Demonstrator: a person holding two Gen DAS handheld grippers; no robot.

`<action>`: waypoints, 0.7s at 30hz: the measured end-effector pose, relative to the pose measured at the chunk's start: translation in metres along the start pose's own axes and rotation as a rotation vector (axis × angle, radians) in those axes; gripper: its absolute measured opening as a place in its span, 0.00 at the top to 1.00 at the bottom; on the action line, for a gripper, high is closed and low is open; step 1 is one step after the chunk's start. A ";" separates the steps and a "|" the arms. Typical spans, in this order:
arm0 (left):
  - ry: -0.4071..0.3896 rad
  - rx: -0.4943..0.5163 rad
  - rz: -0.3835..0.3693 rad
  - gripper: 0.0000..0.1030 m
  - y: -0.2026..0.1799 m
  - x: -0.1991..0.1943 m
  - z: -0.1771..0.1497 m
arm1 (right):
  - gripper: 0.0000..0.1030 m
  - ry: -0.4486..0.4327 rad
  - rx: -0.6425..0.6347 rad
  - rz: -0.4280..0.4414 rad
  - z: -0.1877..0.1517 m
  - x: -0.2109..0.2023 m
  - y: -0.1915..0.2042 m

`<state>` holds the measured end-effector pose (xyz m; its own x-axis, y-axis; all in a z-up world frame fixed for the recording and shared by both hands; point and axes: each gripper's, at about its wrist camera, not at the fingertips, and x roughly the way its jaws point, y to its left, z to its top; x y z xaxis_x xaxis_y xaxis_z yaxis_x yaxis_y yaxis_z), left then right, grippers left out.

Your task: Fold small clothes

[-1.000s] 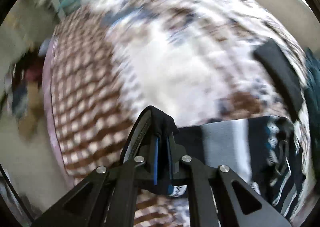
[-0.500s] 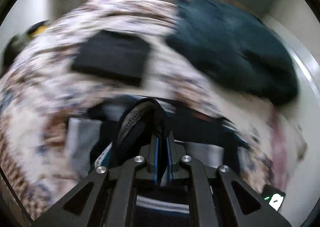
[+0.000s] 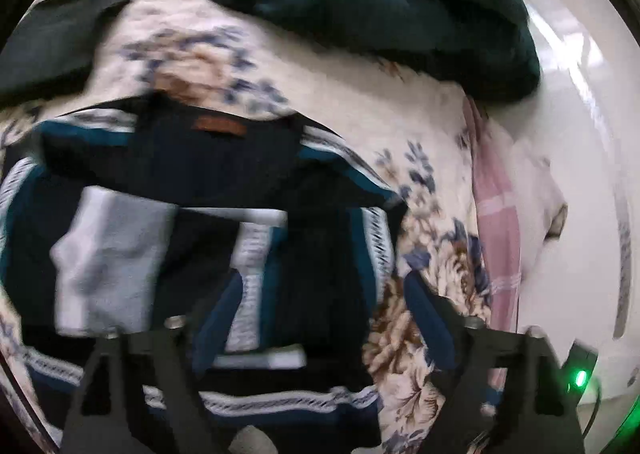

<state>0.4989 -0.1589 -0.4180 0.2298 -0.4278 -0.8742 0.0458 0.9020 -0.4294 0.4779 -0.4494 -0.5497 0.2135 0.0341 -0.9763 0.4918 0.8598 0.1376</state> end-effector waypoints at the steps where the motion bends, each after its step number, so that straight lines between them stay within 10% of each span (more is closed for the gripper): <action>1: -0.026 -0.015 0.010 0.19 0.009 -0.010 -0.001 | 0.05 -0.003 0.000 0.034 0.005 -0.003 0.007; 6: -0.177 -0.139 0.303 0.19 0.120 -0.077 0.009 | 0.05 -0.014 -0.039 0.214 0.036 -0.002 0.055; 11: -0.152 -0.343 0.491 0.19 0.226 -0.091 0.001 | 0.10 0.061 -0.160 0.221 0.055 0.051 0.117; 13: -0.161 -0.402 0.514 0.19 0.248 -0.094 -0.006 | 0.30 0.160 -0.180 0.229 0.058 0.091 0.132; 14: -0.169 -0.422 0.520 0.19 0.255 -0.098 -0.009 | 0.61 0.202 -0.187 0.229 0.057 0.106 0.137; 16: -0.173 -0.448 0.512 0.19 0.261 -0.099 -0.013 | 0.92 0.199 -0.202 0.202 0.055 0.115 0.143; 21: -0.142 -0.425 0.475 0.19 0.257 -0.079 -0.007 | 0.93 0.017 -0.140 0.125 0.069 0.069 0.120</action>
<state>0.4858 0.1069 -0.4606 0.2581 0.0504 -0.9648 -0.4742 0.8767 -0.0811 0.6101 -0.3794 -0.5887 0.2503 0.1528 -0.9560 0.3396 0.9109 0.2345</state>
